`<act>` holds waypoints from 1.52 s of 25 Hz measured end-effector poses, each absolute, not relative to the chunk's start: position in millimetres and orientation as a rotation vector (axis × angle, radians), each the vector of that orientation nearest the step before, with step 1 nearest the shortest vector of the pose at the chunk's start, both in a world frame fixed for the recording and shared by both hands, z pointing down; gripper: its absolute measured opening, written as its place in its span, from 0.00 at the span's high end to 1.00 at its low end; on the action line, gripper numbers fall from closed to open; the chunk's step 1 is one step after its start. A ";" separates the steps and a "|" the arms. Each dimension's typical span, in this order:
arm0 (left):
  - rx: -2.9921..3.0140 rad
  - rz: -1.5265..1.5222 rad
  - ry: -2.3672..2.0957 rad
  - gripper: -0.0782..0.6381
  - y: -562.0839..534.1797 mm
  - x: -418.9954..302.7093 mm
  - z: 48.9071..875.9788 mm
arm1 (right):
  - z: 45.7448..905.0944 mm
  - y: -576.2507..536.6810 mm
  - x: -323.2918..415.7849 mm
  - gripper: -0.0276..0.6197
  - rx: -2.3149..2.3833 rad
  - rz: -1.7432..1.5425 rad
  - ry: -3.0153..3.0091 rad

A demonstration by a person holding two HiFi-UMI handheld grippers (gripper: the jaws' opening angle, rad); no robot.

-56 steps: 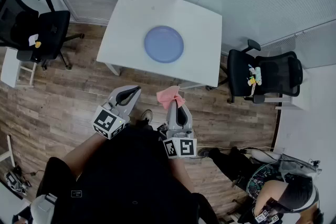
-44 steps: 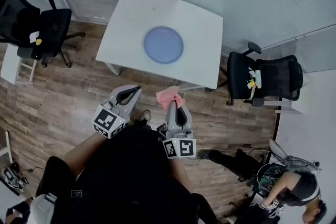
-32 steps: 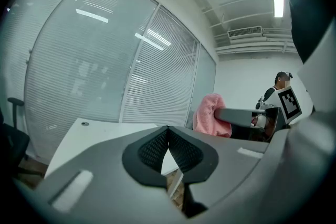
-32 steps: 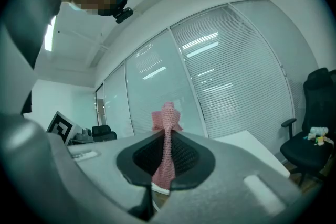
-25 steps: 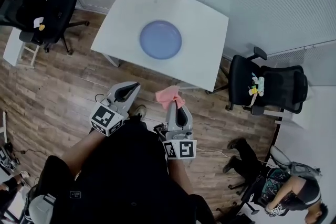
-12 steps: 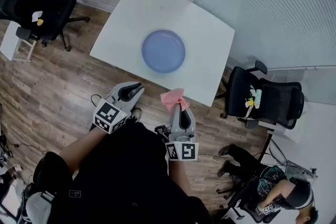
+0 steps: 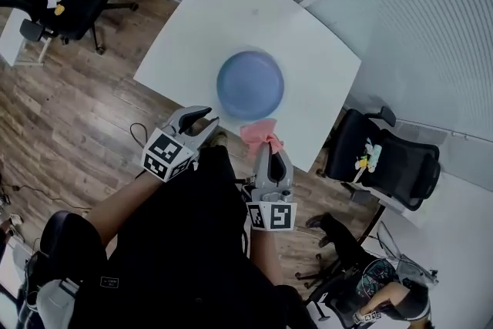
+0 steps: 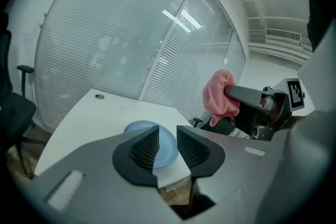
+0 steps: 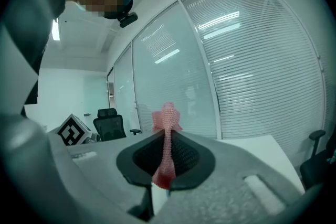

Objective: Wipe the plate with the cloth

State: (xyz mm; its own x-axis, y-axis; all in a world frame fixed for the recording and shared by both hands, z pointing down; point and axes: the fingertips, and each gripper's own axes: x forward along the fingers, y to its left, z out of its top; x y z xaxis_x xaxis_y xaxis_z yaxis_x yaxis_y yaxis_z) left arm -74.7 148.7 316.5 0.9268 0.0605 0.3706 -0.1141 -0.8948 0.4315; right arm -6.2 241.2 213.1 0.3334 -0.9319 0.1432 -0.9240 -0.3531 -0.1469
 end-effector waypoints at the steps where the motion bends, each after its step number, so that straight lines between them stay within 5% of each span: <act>1: 2.612 0.536 -0.049 0.73 146.2 -72.7 320.7 | 215.0 234.7 -1.9 0.94 -2.523 -0.321 1.785; 23: 2.208 0.709 -0.578 0.68 111.3 -11.3 445.2 | 280.6 146.4 107.1 0.94 -2.097 -0.484 2.366; 38: 1.997 0.738 -0.607 0.60 102.1 -19.9 517.4 | 369.9 106.0 80.2 0.94 -2.008 -0.572 2.574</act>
